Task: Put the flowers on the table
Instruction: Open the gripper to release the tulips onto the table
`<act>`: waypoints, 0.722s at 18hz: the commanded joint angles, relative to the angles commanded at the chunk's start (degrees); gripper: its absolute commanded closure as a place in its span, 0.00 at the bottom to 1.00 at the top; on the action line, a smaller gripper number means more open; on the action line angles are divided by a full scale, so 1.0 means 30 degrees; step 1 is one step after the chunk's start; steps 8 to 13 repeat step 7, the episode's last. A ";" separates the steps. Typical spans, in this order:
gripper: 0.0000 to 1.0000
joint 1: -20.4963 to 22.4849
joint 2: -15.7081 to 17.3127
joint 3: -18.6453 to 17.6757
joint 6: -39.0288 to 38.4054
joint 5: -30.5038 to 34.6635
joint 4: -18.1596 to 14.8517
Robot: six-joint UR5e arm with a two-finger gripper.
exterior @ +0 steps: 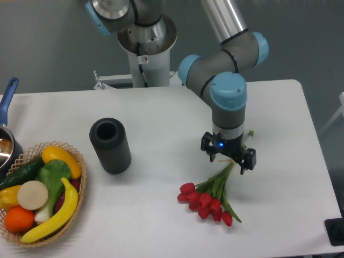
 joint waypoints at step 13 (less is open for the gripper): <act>0.00 0.1407 0.1114 -0.1114 0.4336 -0.0292 -0.0029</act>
